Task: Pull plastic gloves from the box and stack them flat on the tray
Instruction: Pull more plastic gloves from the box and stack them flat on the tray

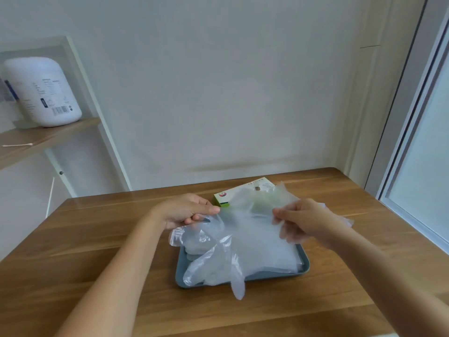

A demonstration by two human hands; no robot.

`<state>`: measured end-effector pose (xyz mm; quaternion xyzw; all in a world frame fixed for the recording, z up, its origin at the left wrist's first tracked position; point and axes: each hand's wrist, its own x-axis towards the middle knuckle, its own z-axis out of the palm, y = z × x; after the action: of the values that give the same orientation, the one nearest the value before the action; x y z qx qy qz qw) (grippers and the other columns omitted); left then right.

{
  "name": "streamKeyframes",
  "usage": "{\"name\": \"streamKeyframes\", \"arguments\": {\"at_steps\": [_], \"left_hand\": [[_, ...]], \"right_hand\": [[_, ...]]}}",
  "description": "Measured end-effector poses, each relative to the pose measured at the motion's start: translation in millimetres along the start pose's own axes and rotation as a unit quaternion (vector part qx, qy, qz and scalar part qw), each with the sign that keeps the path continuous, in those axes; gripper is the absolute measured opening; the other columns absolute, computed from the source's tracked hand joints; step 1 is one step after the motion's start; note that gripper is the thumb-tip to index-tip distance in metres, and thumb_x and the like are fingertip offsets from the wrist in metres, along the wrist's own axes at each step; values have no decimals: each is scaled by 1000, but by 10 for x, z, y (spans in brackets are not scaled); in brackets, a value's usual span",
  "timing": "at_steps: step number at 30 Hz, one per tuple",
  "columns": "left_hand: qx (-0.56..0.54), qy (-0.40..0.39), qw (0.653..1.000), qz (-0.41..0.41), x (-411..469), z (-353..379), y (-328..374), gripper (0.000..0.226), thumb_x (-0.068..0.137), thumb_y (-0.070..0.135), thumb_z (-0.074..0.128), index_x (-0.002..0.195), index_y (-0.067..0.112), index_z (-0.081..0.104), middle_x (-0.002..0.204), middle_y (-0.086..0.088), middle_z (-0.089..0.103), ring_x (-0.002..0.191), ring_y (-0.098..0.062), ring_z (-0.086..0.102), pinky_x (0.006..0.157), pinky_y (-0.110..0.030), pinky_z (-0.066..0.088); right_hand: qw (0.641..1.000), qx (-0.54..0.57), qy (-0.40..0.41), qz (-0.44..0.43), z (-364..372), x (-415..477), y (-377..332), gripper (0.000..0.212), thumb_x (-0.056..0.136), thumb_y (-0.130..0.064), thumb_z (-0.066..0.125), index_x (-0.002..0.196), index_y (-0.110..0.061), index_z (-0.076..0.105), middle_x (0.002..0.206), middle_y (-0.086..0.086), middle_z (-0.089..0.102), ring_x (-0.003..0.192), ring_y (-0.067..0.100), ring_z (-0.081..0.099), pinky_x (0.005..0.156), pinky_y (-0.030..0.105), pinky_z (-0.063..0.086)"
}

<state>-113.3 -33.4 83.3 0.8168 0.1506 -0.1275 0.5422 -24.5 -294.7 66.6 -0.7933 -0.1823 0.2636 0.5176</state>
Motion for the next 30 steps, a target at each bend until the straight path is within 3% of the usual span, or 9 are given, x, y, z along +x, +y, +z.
{"name": "streamKeyframes", "arguments": {"at_steps": [5,11,15,18,21,24,26,28,30], "left_hand": [[201,29,978,-52,448,-31,-40,23,83,36,74,67,20,67,56,7,50,47,-4,41,49,-14,35],[349,121,928,-55,734,74,-169,18,82,25,75,81,8,70,77,-5,67,64,-15,54,60,-23,41],[383,298,869,95,604,417,-21,9,87,16,60,83,10,65,86,-3,65,80,-24,60,70,-35,47],[349,236,885,195,512,871,-7,11,89,17,57,86,16,68,87,1,69,85,-18,63,77,-35,50],[382,155,889,199,564,1181,-205,20,92,25,58,108,18,69,108,0,67,102,-17,61,89,-33,47],[356,150,900,203,636,1239,-403,23,93,27,59,113,18,68,112,1,64,105,-15,59,92,-30,45],[326,143,913,201,654,1213,-462,25,92,28,60,115,20,67,116,3,61,108,-12,56,96,-28,43],[342,124,911,197,680,1195,-490,35,93,33,60,126,21,60,129,5,55,118,-11,48,102,-23,35],[364,113,903,197,689,1169,-500,47,94,37,57,137,20,51,141,6,47,128,-10,38,107,-20,26]], "right_hand": [[982,-181,34,42,164,236,281,31,95,-35,55,76,-12,66,51,0,64,37,6,54,44,17,45],[932,-347,99,24,310,340,494,37,96,-40,50,76,-12,65,58,1,59,50,15,58,56,28,53],[914,-387,118,-6,356,359,539,37,97,-42,46,79,-16,64,63,-3,56,54,11,52,56,24,47],[906,-406,118,-7,403,400,567,35,96,-44,46,78,-17,62,63,-5,53,58,11,52,57,24,44],[898,-423,120,-14,406,405,572,35,95,-47,47,85,-18,63,65,-6,52,66,12,54,59,24,43],[891,-422,151,-63,353,288,578,35,91,-49,54,106,-18,58,97,-4,61,92,14,59,76,24,46],[863,-424,213,-175,322,223,616,42,83,-41,70,115,-18,55,111,-2,59,106,18,58,91,26,44],[817,-449,215,-290,288,204,605,44,73,-31,80,111,-18,62,112,-1,63,110,21,60,106,29,32],[804,-505,98,-299,274,173,557,39,88,-34,65,124,-21,58,129,-4,57,131,15,45,113,29,3]]}}
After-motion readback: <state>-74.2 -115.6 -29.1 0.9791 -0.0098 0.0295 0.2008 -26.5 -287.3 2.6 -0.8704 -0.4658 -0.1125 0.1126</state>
